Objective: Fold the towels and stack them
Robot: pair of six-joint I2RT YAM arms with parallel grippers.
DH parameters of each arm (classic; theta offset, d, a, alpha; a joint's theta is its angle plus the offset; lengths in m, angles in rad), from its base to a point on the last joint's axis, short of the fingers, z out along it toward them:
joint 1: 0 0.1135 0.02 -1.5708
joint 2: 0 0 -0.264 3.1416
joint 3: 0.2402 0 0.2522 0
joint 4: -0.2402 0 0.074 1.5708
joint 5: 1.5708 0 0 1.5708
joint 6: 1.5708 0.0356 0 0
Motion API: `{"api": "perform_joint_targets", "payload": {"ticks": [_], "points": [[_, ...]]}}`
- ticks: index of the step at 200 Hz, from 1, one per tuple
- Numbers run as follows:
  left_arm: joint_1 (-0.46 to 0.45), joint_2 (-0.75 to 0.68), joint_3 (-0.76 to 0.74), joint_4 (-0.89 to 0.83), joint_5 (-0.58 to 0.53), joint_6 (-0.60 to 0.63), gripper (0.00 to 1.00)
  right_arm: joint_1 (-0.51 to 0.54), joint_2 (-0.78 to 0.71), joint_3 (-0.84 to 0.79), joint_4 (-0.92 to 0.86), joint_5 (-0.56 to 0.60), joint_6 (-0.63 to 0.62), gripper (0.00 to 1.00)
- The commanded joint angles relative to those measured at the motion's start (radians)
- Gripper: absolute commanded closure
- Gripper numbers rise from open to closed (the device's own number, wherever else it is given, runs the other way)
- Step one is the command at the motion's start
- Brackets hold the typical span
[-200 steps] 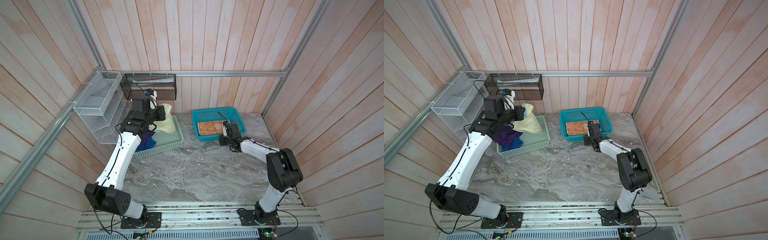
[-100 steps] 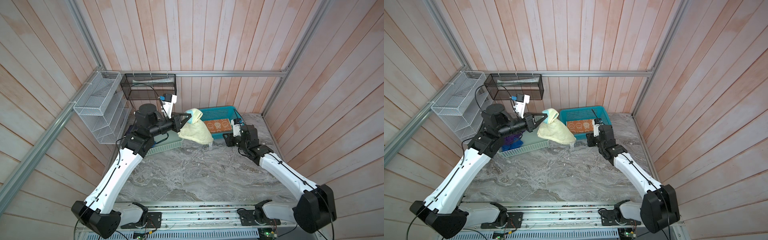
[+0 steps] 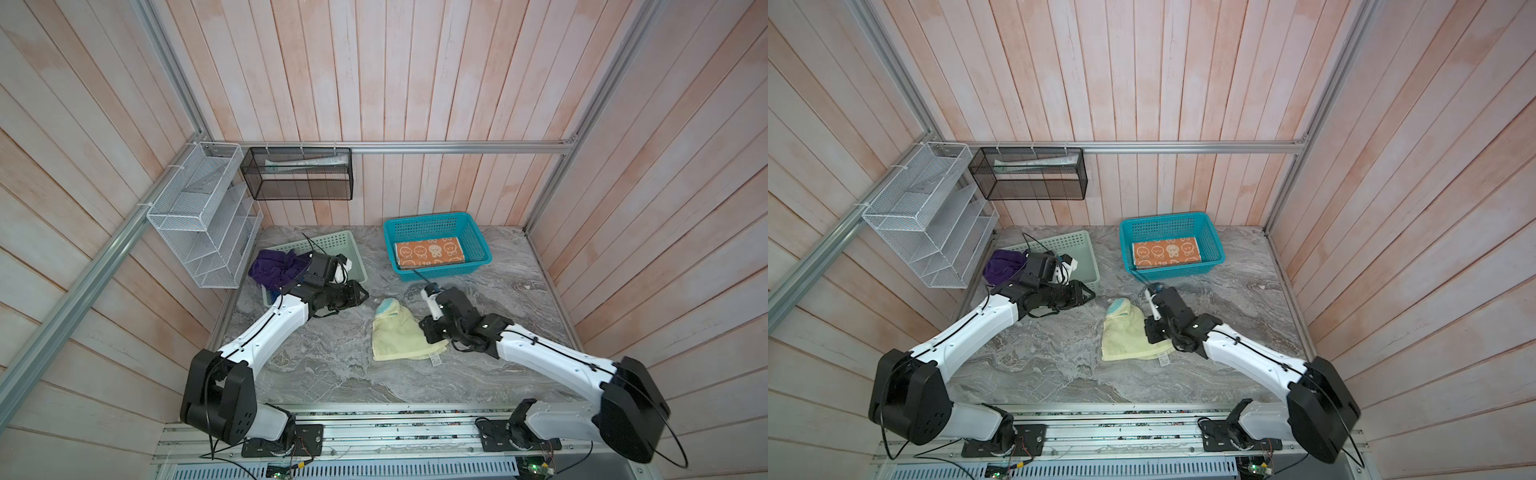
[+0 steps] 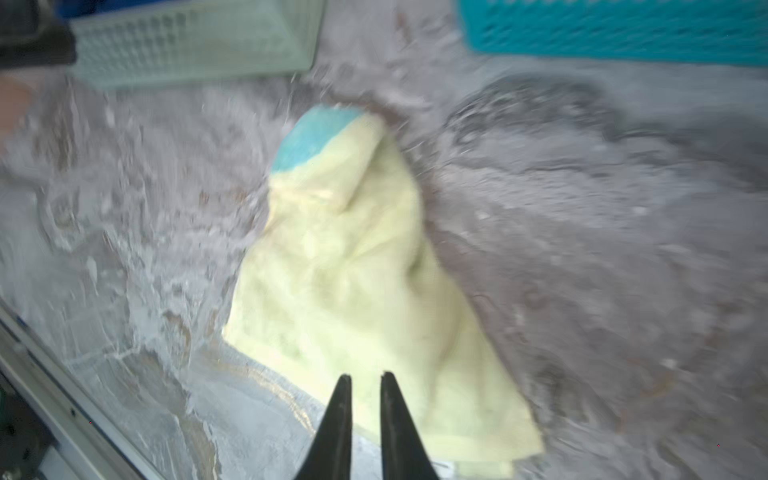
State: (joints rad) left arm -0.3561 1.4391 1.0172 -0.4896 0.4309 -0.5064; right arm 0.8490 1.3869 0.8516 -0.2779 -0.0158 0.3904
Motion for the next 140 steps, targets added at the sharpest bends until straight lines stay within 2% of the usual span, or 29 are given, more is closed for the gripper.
{"api": "perform_joint_targets", "payload": {"ticks": [1, 25, 42, 55, 84, 105, 115, 140], "points": [[0.025, -0.056, -0.094, 0.020, -0.033, -0.026, 0.64, 0.119, 0.194, 0.151, -0.012, 0.013, -0.027, 0.74], [0.082, -0.118, -0.219, 0.069, -0.007, -0.037, 0.64, 0.194, 0.374, 0.285, -0.043, -0.018, -0.084, 0.66], [0.163, -0.145, -0.307, 0.114, 0.081, -0.050, 0.64, 0.213, 0.438, 0.316, -0.026, -0.074, -0.096, 0.66], [0.205, -0.166, -0.347, 0.112, 0.104, -0.048, 0.64, 0.221, 0.471, 0.328, -0.027, -0.094, -0.102, 0.64], [0.221, -0.210, -0.375, 0.082, 0.074, -0.025, 0.64, 0.227, 0.520, 0.327, -0.049, -0.117, -0.110, 0.55], [0.221, -0.201, -0.381, 0.081, 0.076, -0.024, 0.64, 0.228, 0.557, 0.321, -0.099, -0.099, -0.110, 0.54], [0.221, -0.194, -0.378, 0.082, 0.081, -0.026, 0.64, 0.231, 0.556, 0.310, -0.112, -0.087, -0.119, 0.59], [0.221, -0.187, -0.373, 0.096, 0.088, -0.037, 0.64, 0.232, 0.487, 0.278, -0.119, -0.036, -0.132, 0.86]]}}
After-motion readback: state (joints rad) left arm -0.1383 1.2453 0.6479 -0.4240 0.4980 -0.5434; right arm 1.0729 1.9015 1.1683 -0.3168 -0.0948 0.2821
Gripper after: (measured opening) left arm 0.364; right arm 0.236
